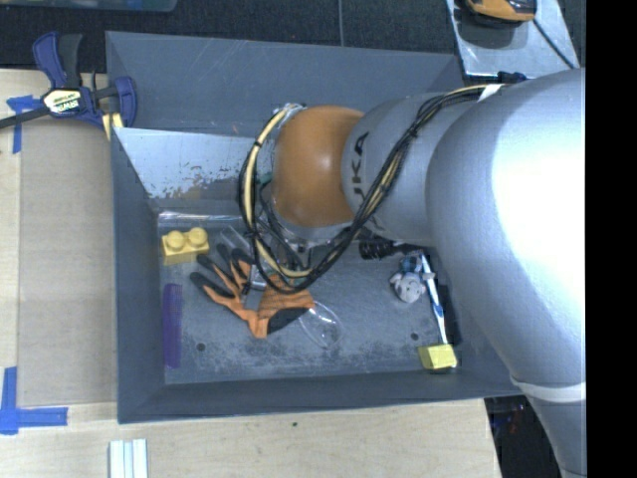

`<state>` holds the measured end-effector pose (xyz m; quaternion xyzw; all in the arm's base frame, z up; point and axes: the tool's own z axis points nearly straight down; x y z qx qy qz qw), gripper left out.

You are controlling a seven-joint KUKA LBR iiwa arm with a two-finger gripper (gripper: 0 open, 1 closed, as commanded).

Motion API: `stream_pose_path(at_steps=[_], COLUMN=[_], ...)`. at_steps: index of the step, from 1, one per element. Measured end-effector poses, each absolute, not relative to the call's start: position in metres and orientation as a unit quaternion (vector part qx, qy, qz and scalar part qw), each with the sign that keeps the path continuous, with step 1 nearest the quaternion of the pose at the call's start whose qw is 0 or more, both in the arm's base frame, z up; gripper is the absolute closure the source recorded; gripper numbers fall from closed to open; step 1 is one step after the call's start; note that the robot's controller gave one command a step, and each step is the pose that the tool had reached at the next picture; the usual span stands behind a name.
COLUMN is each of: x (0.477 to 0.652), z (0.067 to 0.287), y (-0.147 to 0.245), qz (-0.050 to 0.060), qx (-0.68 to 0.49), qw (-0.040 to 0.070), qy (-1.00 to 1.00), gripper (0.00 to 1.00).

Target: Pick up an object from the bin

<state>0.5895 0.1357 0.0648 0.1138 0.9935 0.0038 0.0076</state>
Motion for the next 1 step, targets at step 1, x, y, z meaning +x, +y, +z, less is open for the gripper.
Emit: stream_pose_path(at_steps=[1], x=[0.5642], z=[0.0710], y=[0.1080], qz=[0.002], qx=[0.145], qw=[0.004], qy=[0.989], gripper=[0.00])
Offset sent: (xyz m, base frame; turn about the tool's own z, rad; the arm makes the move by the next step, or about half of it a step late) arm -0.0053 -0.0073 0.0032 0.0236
